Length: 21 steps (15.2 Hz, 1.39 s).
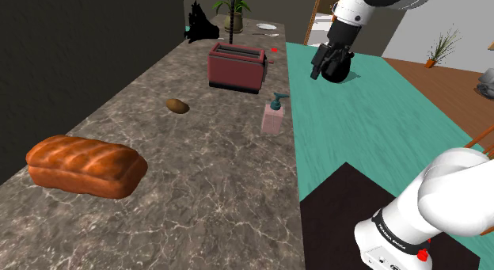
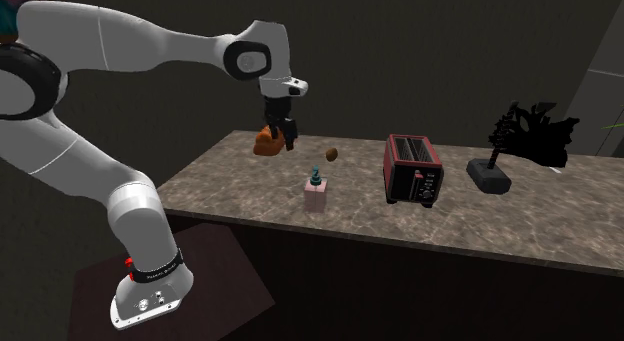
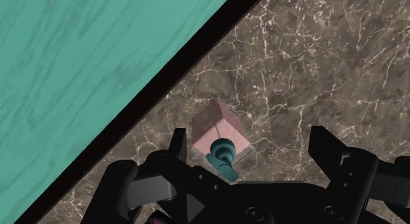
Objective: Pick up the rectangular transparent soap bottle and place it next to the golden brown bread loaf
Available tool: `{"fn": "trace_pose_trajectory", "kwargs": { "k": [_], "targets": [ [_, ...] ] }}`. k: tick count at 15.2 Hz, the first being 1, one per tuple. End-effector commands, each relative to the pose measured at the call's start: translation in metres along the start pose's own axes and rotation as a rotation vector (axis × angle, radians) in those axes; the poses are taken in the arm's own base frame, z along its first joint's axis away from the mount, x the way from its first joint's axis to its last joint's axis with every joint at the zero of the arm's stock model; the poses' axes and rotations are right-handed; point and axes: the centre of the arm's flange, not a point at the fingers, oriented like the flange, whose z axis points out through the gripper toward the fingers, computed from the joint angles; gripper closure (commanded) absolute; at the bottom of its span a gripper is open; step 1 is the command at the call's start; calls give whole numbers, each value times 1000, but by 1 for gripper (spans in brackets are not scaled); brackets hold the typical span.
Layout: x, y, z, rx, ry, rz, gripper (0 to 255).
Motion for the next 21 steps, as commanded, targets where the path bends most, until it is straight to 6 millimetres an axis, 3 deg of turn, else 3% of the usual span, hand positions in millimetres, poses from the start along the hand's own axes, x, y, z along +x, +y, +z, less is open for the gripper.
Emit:
{"fn": "trace_pose_trajectory", "kwargs": {
  "k": [1, 13, 21],
  "targets": [
    [22, 1, 20, 1, -9, -27, 0],
    [142, 1, 134, 9, -69, -184, 0],
    [144, 1, 176, 9, -71, -191, 0]
  ]
}}
